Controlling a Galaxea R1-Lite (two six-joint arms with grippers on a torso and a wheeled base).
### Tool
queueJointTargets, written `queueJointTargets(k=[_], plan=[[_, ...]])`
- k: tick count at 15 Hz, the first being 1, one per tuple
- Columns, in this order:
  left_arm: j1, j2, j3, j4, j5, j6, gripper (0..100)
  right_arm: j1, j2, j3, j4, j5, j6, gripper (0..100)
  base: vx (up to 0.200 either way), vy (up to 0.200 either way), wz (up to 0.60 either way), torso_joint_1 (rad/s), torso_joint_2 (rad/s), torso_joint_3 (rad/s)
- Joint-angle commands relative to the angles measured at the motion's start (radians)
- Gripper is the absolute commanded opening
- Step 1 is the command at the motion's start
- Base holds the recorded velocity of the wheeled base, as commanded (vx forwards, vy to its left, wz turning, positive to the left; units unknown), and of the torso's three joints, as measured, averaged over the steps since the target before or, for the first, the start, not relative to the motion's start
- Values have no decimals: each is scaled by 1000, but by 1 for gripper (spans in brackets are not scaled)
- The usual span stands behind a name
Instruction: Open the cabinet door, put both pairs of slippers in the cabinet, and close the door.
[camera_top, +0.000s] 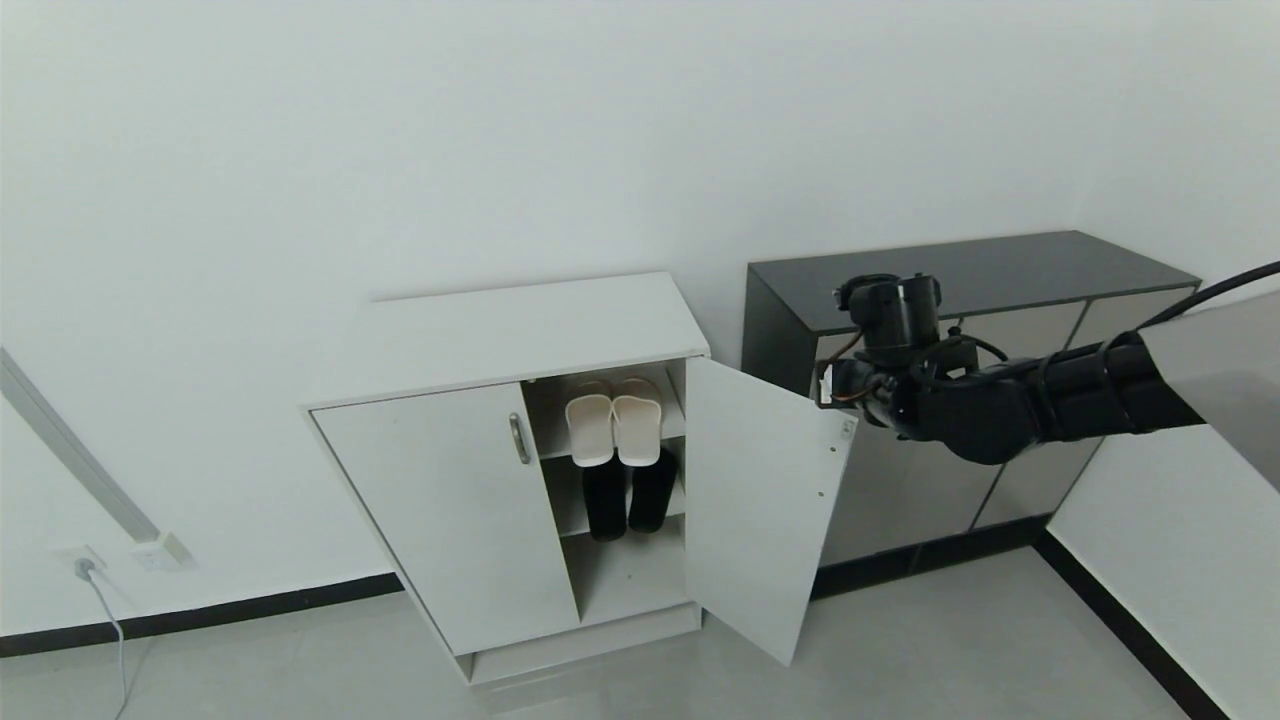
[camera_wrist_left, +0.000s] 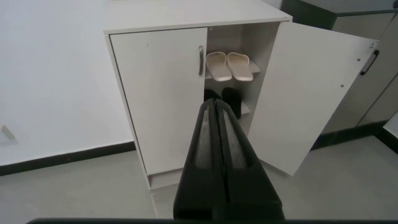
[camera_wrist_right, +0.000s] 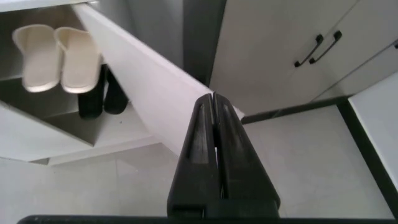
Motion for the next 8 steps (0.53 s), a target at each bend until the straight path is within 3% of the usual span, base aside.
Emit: queueJointTargets(k=[1, 8], plan=[[0, 1, 0, -1, 0, 0, 0, -19, 43, -20, -1, 10, 3, 0, 0, 0, 0, 0, 0, 0], [0, 1, 0, 1, 1, 0, 0, -52, 161, -123, -1, 50, 35, 0, 0, 0, 0, 0, 0, 0]])
